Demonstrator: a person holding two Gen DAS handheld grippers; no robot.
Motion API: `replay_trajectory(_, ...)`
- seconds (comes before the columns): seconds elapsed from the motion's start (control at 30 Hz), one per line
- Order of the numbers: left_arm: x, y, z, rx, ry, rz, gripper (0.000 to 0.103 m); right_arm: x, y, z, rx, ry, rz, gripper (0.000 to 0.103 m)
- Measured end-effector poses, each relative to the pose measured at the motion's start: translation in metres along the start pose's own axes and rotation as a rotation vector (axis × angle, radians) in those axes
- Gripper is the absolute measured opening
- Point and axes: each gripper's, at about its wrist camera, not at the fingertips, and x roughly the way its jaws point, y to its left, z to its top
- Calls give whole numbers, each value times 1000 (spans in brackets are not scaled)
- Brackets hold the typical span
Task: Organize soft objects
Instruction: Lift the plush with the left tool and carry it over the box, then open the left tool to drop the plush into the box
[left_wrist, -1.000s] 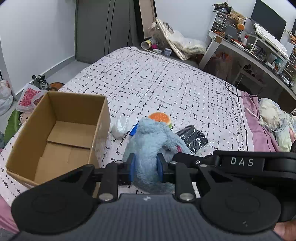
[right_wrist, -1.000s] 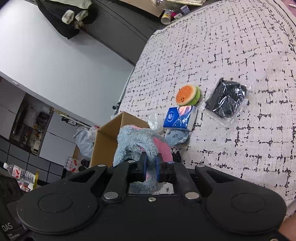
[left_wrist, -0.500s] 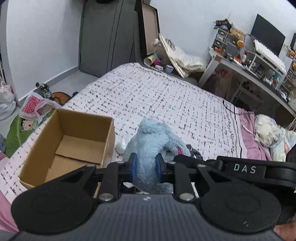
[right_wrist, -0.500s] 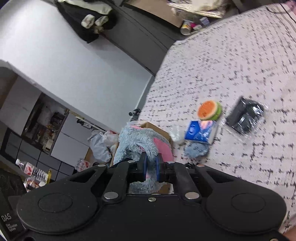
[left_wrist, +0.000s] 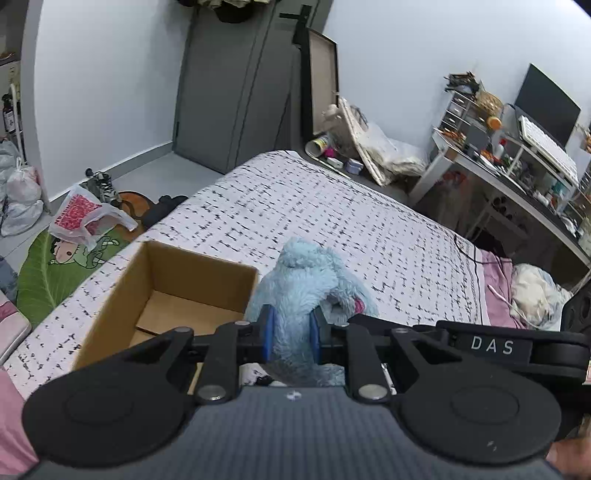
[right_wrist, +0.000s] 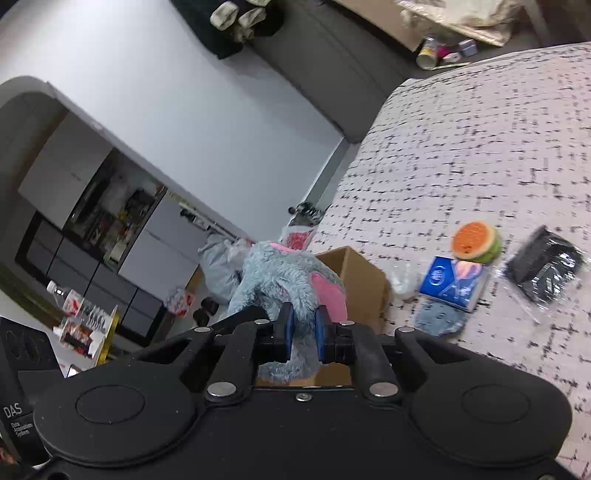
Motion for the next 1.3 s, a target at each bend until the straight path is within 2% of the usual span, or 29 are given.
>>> replay_trajectory(0.13, -2, 16, 7, -32, -11, 8, 18, 14, 6, 6, -2, 27, 38, 20)
replay_trajectory(0.2, -1, 24, 10, -46, -16, 12, 18, 18, 8, 8, -7, 32, 37, 41)
replay_trajectory(0.23, -1, 29, 12, -53, -17, 15, 18, 19, 10, 8, -17, 26, 32, 42)
replay_trajectory(0.47, 18, 58, 19, -99, -12, 48, 18, 23, 1, 9, -7, 25, 6, 42)
replay_trajectory(0.77, 63, 91, 20, -175, 54, 113, 18, 32, -17, 9, 26, 25, -102, 42)
replay_trajectory(1.1, 103, 119, 17, -233, 137, 187, 18, 40, -29, 10, 55, 40, -138, 43)
replay_trajectory(1.3, 119, 119, 14, -225, 199, 209, 21, 45, -36, 12, 59, 35, -189, 52)
